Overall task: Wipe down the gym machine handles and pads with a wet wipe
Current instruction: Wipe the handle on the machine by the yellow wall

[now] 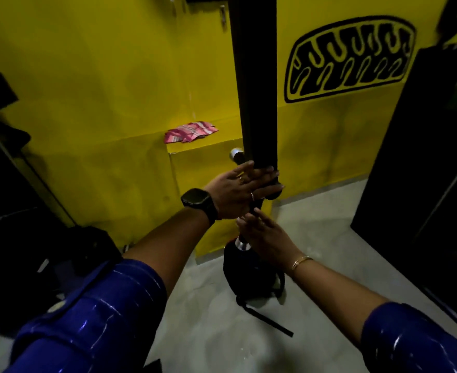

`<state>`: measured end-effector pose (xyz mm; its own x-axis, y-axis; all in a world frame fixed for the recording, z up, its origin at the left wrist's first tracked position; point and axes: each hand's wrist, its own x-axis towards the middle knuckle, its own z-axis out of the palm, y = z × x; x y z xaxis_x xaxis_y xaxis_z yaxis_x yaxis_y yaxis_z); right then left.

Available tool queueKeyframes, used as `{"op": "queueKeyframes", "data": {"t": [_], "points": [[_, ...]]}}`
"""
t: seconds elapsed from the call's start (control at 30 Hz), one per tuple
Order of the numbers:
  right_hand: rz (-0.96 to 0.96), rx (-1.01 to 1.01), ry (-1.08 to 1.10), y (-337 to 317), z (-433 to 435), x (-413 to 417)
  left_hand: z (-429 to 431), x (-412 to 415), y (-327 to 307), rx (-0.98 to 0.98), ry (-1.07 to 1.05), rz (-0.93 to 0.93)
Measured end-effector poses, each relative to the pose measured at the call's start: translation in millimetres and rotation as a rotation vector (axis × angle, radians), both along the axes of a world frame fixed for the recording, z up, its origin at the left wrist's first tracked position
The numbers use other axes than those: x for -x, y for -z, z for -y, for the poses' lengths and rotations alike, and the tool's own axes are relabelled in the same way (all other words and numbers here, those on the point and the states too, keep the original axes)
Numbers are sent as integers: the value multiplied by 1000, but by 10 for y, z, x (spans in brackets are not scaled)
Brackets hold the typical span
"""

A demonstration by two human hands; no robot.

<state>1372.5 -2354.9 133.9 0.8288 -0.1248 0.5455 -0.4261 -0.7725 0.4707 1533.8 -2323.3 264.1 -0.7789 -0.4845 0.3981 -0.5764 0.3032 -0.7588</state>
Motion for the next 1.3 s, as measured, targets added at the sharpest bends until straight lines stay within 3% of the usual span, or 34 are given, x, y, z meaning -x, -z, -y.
{"op": "queueKeyframes", "data": {"t": [0.13,0.33,0.5,0.6,0.77,0.87,1.03,1.3], "points": [[112,-74,66,-120,21,70,56,-135,-72,2,60,76],[-193,-59,17,176,-190,-148,269,-604,-55,86,70,25],[103,5,218,-262,-42,-335,502,-833,-107,69,109,-15],[47,88,308,-143,-72,-378,611,-796,-76,74,213,-94],[-118,26,351,132,-254,-484,771,-708,136,78,329,-195],[-14,36,311,-31,-251,-481,935,-740,165,79,427,-204],[157,71,537,-325,-415,-404,1039,-686,332,12,565,-302],[-117,-25,621,447,-763,-546,1078,-693,615,-143,574,-314]]}}
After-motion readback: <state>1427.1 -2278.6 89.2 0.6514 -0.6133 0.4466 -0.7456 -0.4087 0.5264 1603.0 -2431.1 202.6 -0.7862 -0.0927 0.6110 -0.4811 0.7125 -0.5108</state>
